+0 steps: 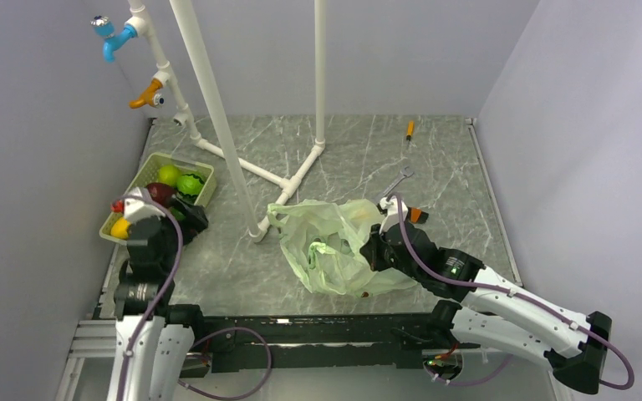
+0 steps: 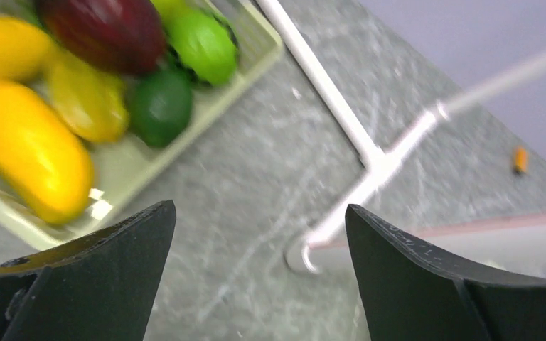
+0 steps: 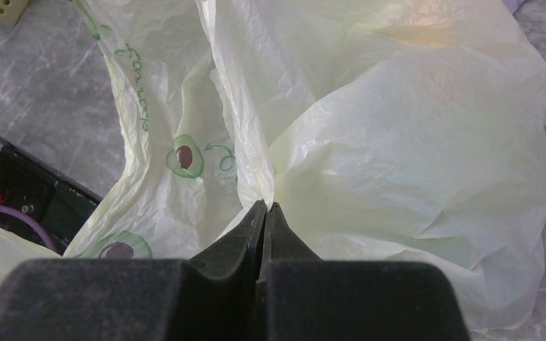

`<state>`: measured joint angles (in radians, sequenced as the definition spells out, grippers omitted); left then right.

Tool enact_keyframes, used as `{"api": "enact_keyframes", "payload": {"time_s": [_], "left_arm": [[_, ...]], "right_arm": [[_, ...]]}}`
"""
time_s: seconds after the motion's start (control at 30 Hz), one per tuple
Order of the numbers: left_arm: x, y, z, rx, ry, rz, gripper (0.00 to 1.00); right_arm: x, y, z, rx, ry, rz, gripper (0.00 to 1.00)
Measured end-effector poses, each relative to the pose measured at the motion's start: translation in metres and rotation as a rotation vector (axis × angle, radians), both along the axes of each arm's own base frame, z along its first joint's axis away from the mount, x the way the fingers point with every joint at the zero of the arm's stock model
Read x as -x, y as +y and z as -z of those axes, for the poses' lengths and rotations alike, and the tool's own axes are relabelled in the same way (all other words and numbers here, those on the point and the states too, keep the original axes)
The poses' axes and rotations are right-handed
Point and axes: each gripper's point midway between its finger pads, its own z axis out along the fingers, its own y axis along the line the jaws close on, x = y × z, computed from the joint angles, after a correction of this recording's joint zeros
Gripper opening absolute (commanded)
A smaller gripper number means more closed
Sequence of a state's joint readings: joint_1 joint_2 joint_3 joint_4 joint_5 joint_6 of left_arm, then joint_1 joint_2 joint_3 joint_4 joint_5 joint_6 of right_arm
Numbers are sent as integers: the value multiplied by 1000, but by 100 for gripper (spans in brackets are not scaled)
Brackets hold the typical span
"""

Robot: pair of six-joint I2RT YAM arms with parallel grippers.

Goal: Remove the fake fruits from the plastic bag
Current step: Adjust the plastic bag at the center of the board.

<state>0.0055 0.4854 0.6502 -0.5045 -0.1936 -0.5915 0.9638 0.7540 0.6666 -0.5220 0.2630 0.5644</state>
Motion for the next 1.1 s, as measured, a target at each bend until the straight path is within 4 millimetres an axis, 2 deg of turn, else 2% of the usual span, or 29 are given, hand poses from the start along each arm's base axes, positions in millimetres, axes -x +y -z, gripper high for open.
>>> {"api": "enact_keyframes", "payload": {"time_s": [0.07,0.17,0.3,0.4,0.57,0.7,0.77,0.87,0.93,1.0,1.1], "left_arm": [[10,-20,20,60,3,91,88],[19,-63,53,198,65,286,82],[39,-120,75,340,166,542,78],[62,-160,75,379,205,730,78],[98,-223,61,400,213,1004,79],[129,-270,72,327,262,1138,82],[138,-290,74,267,284,1173,83],[136,-325,67,203,293,1206,83],[134,-358,58,179,274,1244,83],[138,-388,55,179,258,1290,82],[154,-423,70,191,274,1357,82]], "right_arm": [[0,0,0,6,-3,-8,0],[0,0,2,17,-7,-15,0],[0,1,5,33,-2,-23,0],[0,0,5,35,-5,-26,0],[0,0,3,43,-12,-36,0],[-1,0,-8,45,-20,-42,0],[0,0,-17,38,-22,-42,0],[4,-2,-30,12,-11,-37,0],[10,-5,-35,-14,11,-27,5],[16,-10,-35,-28,41,-8,15],[26,-22,-25,-21,112,43,30]]}}
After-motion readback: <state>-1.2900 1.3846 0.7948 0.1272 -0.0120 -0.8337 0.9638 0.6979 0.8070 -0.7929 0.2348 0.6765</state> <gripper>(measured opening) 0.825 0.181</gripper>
